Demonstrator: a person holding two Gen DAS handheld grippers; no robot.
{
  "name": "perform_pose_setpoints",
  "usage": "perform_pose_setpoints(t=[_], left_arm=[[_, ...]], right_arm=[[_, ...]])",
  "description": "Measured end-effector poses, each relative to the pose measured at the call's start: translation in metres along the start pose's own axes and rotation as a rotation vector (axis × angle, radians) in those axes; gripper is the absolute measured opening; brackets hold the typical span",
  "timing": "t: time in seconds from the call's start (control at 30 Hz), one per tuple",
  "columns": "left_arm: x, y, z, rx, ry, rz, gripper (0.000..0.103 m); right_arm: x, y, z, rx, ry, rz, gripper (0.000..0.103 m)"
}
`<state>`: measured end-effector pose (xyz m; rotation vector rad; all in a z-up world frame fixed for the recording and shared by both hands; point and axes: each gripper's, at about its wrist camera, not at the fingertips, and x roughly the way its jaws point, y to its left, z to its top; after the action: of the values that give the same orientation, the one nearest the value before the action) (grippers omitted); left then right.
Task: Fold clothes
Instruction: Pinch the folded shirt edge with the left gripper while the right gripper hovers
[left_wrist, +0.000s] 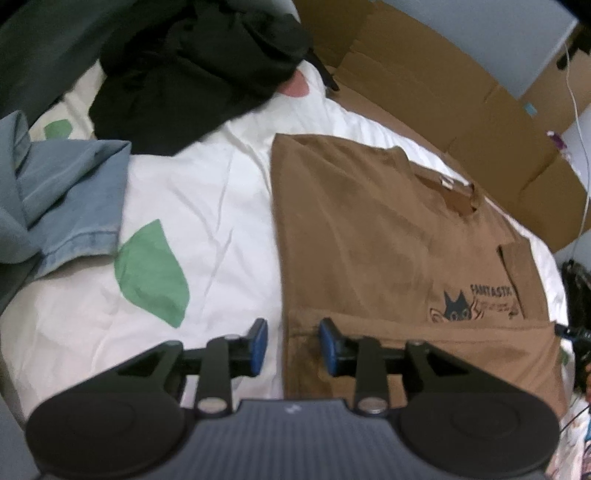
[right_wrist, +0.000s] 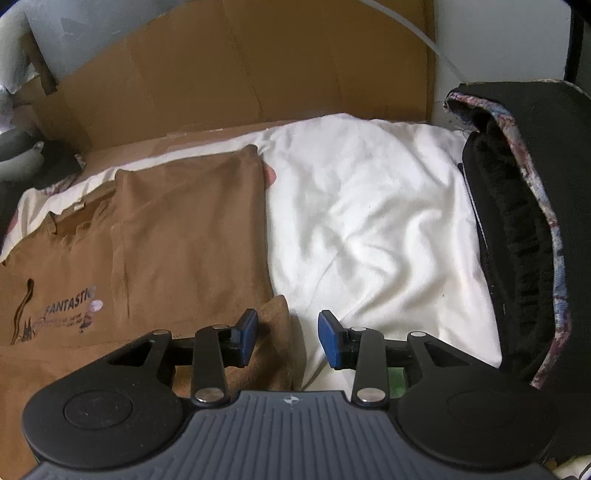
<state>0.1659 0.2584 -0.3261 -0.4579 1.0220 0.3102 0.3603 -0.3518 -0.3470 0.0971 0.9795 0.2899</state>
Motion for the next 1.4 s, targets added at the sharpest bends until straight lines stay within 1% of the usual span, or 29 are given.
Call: perform_pose_setpoints(t=[0.2, 0.23, 0.27, 0.33, 0.4, 0.5, 0.53, 0.57, 0.63, 0.73, 0.87, 1.0, 1.1, 1.17, 1.23, 1.3, 1.33, 1.37, 1.4], left_arm=[[0.007, -0.004, 0.000, 0.040, 0.001, 0.009, 0.032], [0.007, -0.004, 0.000, 0.046, -0.002, 0.010, 0.028], [0.006, -0.003, -0.001, 0.051, -0.006, 0.014, 0.021], [0.006, -0.003, -0.002, 0.059, -0.010, 0.016, 0.010], [0.004, -0.003, -0.003, 0.062, -0.018, 0.016, 0.009], [0.000, -0.004, -0.004, 0.066, -0.035, 0.019, 0.008], [-0.002, -0.004, -0.003, 0.063, -0.041, 0.019, 0.007], [-0.004, -0.003, -0.003, 0.055, -0.049, 0.017, 0.007], [-0.009, -0.001, -0.001, 0.033, -0.063, 0.014, 0.006], [-0.011, 0.002, -0.001, 0.014, -0.070, 0.017, 0.006], [-0.009, 0.005, -0.002, -0.009, -0.069, 0.021, 0.006], [-0.007, 0.011, 0.000, -0.049, -0.065, 0.018, 0.005], [-0.004, 0.012, 0.000, -0.061, -0.055, 0.020, 0.004], [-0.003, 0.011, 0.000, -0.056, -0.051, 0.026, 0.004], [-0.003, 0.011, 0.000, -0.058, -0.049, 0.026, 0.005], [-0.003, 0.011, 0.000, -0.057, -0.049, 0.025, 0.005], [-0.002, 0.011, 0.000, -0.055, -0.048, 0.025, 0.005], [-0.002, 0.012, 0.000, -0.053, -0.047, 0.026, 0.005], [-0.002, 0.012, 0.000, -0.055, -0.046, 0.026, 0.005]], right_arm=[[0.005, 0.005, 0.002, -0.021, -0.001, 0.011, 0.043], [0.004, 0.005, 0.002, -0.026, -0.006, 0.010, 0.043], [0.003, 0.005, 0.001, -0.030, -0.012, 0.009, 0.043], [-0.001, 0.003, 0.001, -0.030, -0.022, 0.016, 0.043], [-0.003, 0.001, 0.000, -0.036, -0.022, 0.026, 0.043], [-0.003, 0.001, -0.001, -0.053, -0.005, 0.038, 0.039], [-0.003, 0.001, -0.001, -0.057, -0.003, 0.041, 0.032], [-0.002, 0.002, -0.001, -0.061, 0.001, 0.046, 0.020], [-0.001, 0.004, 0.001, -0.063, -0.004, 0.044, 0.004], [-0.002, 0.004, 0.005, -0.038, -0.019, 0.053, 0.003], [-0.003, -0.006, 0.008, 0.063, -0.034, 0.076, 0.003], [0.000, -0.023, 0.008, 0.196, -0.037, 0.112, 0.003], [0.008, -0.028, 0.007, 0.228, -0.013, 0.112, 0.004], [0.008, -0.030, 0.006, 0.241, -0.018, 0.088, 0.006], [0.004, -0.033, 0.006, 0.251, -0.029, 0.088, 0.007], [-0.001, -0.032, 0.006, 0.219, -0.036, 0.096, 0.017], [-0.003, -0.030, 0.006, 0.188, -0.039, 0.097, 0.027], [-0.004, -0.028, 0.006, 0.163, -0.038, 0.101, 0.033], [-0.004, -0.025, 0.005, 0.141, -0.032, 0.102, 0.033]])
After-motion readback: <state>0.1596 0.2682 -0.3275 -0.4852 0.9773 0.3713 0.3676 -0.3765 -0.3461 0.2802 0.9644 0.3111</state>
